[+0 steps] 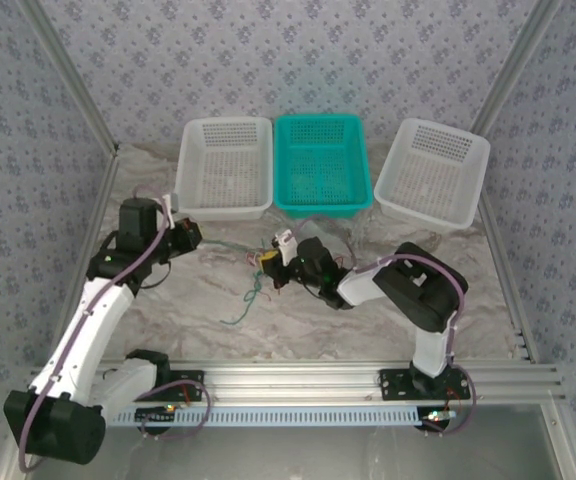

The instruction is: Untangle the cables

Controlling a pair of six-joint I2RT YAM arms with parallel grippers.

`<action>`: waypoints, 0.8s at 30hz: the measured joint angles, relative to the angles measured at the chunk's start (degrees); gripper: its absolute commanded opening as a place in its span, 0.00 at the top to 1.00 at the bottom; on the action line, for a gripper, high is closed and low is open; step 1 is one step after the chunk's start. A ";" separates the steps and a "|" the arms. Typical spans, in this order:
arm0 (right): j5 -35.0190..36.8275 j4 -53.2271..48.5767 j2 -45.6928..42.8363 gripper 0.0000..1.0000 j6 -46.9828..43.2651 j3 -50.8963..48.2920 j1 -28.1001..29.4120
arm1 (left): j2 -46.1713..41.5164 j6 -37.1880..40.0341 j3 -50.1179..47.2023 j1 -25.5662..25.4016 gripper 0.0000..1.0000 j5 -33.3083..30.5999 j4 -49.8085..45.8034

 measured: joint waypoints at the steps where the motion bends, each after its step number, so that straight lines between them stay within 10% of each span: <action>1: -0.22 0.37 -0.68 1.00 0.00 -0.50 -0.50 | 0.00 0.20 0.55 1.14 1.00 0.11 -0.76; 11: -3.87 -5.14 -6.43 1.00 1.86 -10.23 -11.26 | -1.22 2.19 6.03 13.40 1.00 -4.57 -2.16; 15: -4.83 -8.59 -11.30 1.00 1.90 -11.10 -11.34 | -1.11 1.40 2.36 14.25 0.91 5.33 4.24; 19: -4.13 -12.44 -15.19 1.00 1.33 -10.54 -10.03 | 2.38 -2.67 -2.38 1.01 0.60 11.74 12.74; 24: -1.77 -18.67 -16.63 1.00 1.49 -6.56 -9.62 | 2.19 -7.98 -9.01 -18.40 0.56 9.88 25.79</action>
